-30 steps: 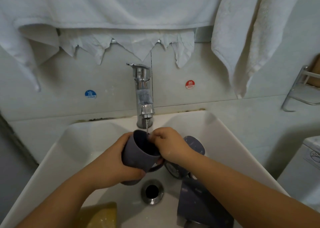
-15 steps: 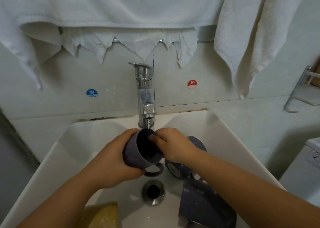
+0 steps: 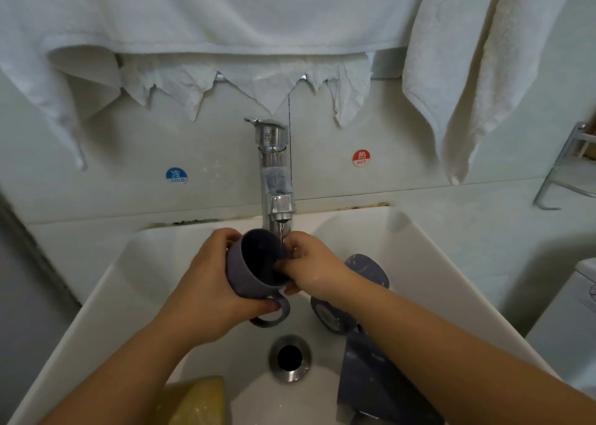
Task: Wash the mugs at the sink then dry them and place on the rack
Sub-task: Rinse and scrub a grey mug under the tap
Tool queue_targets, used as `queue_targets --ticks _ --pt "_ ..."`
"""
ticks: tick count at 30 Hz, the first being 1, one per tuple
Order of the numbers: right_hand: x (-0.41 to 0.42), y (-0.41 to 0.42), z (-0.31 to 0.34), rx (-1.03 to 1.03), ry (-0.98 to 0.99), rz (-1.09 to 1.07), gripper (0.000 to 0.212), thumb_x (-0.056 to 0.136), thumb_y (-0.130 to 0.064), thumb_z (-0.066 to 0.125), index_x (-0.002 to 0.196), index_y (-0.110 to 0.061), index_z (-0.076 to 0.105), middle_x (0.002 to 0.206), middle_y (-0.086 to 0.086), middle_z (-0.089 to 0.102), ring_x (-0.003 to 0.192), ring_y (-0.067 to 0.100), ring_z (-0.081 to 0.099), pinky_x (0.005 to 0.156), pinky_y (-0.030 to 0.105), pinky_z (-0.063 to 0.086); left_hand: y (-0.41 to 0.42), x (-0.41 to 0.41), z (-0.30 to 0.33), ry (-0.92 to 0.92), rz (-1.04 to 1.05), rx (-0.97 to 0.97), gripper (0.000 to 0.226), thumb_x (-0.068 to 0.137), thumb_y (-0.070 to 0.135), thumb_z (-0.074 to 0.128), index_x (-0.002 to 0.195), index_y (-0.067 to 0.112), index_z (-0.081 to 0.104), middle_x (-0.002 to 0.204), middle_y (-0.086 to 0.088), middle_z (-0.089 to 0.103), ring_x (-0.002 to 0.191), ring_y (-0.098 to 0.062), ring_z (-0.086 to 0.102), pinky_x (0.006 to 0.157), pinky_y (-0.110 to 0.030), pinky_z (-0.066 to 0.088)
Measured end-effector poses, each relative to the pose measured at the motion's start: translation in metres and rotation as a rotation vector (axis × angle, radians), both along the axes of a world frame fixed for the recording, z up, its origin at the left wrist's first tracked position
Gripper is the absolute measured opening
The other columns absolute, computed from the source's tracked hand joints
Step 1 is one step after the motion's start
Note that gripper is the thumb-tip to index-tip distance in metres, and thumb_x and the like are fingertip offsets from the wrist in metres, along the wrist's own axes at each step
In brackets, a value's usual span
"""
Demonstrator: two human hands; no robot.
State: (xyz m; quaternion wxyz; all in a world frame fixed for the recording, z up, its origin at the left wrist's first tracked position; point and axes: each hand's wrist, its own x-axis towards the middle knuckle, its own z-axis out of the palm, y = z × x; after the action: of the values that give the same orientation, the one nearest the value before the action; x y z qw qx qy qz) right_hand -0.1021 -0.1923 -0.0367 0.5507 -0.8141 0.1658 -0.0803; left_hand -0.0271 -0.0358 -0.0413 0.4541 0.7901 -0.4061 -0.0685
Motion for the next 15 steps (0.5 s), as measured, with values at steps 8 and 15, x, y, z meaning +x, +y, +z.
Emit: queue_targets --ticks 8,15 --pt "-0.006 -0.012 -0.003 -0.543 0.116 -0.007 0.031 0.096 -0.038 0.049 0.094 -0.013 0.068 0.085 0.007 0.067 0.079 0.024 0.063 0.074 0.038 0.053 -0.002 -0.007 0.000 0.049 -0.155 0.038 0.077 0.051 0.020 0.094 0.111 0.043 0.052 0.105 0.031 0.059 0.098 0.007 0.058 0.069 -0.012 0.052" --pt "-0.004 -0.012 -0.004 -0.391 0.060 0.127 0.022 0.085 -0.004 0.056 0.106 -0.012 0.052 0.101 0.012 0.061 0.093 0.027 0.059 0.076 0.034 0.049 0.001 0.001 0.001 0.225 -0.221 0.024 0.080 0.056 -0.006 0.086 0.116 0.036 0.056 0.102 0.022 0.066 0.096 -0.003 0.065 0.069 -0.026 0.059"
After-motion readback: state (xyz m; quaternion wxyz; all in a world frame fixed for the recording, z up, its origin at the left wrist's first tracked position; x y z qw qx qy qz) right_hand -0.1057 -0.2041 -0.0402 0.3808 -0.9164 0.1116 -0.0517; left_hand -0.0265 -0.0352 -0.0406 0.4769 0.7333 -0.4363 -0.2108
